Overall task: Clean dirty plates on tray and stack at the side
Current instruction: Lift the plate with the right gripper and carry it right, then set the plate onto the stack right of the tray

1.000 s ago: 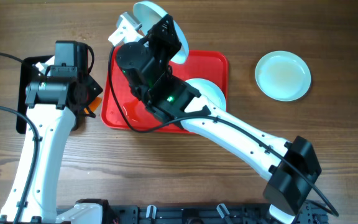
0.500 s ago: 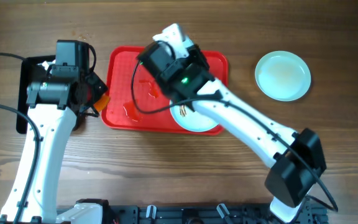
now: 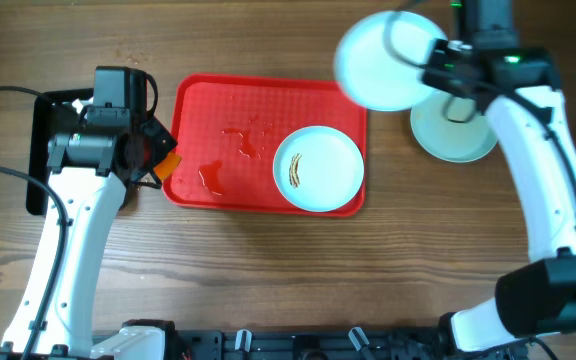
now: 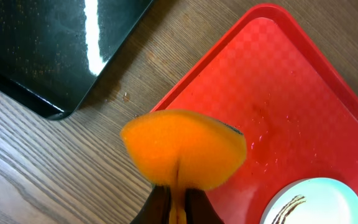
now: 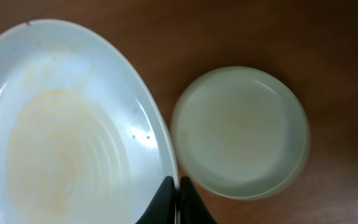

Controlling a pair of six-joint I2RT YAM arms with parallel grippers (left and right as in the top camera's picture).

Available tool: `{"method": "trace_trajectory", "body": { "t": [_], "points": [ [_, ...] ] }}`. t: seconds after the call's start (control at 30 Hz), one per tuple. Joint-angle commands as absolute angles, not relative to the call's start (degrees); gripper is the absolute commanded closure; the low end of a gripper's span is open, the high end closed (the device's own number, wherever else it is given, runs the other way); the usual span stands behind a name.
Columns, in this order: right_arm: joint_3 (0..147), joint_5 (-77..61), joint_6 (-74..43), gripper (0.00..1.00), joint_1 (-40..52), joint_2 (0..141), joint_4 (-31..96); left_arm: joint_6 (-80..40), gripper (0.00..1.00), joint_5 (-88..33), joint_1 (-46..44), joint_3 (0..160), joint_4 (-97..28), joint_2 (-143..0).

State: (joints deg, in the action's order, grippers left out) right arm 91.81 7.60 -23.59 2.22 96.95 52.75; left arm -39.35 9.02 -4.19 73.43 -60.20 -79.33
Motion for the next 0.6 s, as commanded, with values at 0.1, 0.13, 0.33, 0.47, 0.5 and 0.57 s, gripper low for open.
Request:
{"method": "trace_trajectory", "body": {
  "t": [0.1,0.13,0.33,0.47,0.5,0.57],
  "points": [
    [77.6,2.3,-25.7,0.96,-10.9,97.7,42.6,-39.5,0.96,8.3,-4.4,72.9,-59.9,-79.7],
    [75.9,1.5,-25.7,0.96,-12.2,97.8,40.8,-39.5,0.96,8.3,-4.4,72.9,-59.7,-79.7],
    [69.7,0.1,-27.1,0.89,-18.0,98.2,34.8,-39.5,0.96,8.3,-4.4,72.9,-59.2,-79.7],
    [69.2,-0.1,-26.6,0.31,-18.0,98.2,34.1,-39.5,0.96,8.3,-4.4,72.9,-59.1,-79.7],
    [69.2,-0.6,-26.5,0.22,-17.8,98.2,34.1,-39.5,0.96,8.3,-4.4,72.9,-59.0,-79.7],
    [69.2,-5.0,-25.7,0.15,-17.2,98.2,33.7,-39.5,0.96,8.3,-4.4,72.9,-58.9,-79.7]
  ]
}}
